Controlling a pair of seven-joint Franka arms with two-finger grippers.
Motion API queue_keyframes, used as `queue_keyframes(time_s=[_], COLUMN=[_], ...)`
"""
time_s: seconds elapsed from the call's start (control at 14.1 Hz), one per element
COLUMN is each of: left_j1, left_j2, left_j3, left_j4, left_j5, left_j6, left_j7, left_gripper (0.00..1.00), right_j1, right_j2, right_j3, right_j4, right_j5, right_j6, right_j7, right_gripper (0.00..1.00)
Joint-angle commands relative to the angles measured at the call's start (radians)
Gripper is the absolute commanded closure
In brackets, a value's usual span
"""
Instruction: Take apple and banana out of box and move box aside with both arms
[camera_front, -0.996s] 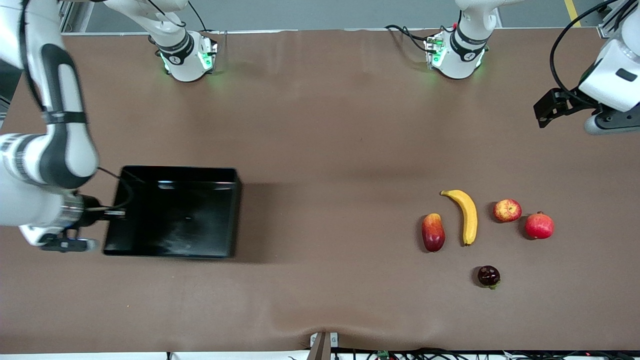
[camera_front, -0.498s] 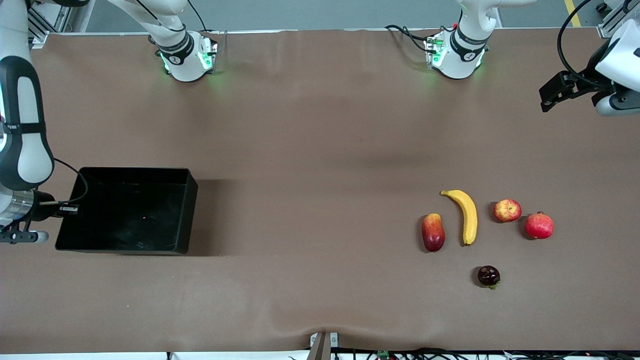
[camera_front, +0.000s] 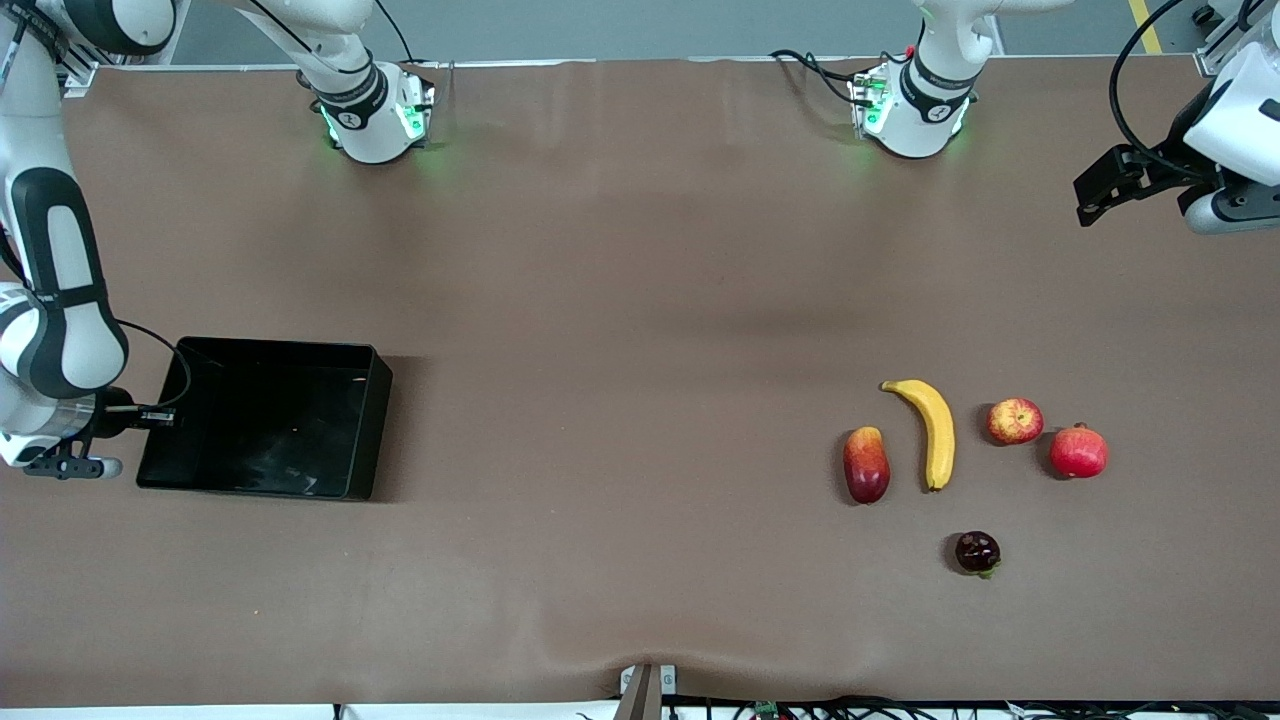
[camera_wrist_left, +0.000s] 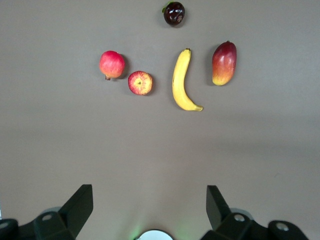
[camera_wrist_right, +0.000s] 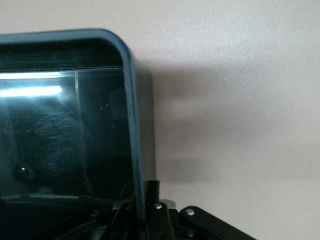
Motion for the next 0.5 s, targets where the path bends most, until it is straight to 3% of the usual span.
queue_keyframes(time_s=[0.0,0.21,0.43], left_j1=[-0.002,-0.001,0.002], left_j2=[-0.058,-0.058,-0.054], left_j3=[0.005,0.009,0.015], left_j4=[-0.066,-0.063,-0.057], left_j5=[-0.016,-0.025,-0.038], left_j6=[0.036,0.034,0.036], left_j7=[0.009,0.012,0.012], left_gripper=[0.00,0.00,0.00], right_j1=[-0.020,0.005,0.098], right_j2=[-0.022,-0.101,-0.216], right_j3=[0.025,0.031,0.028], right_j4=[0.006,0.019,0.017], right_j5=[0.020,0.012,0.006], right_j6=[-0.016,-0.025,-0.051], right_j7=[-0.017,-0.018,0.001], right_gripper=[0.00,0.00,0.00])
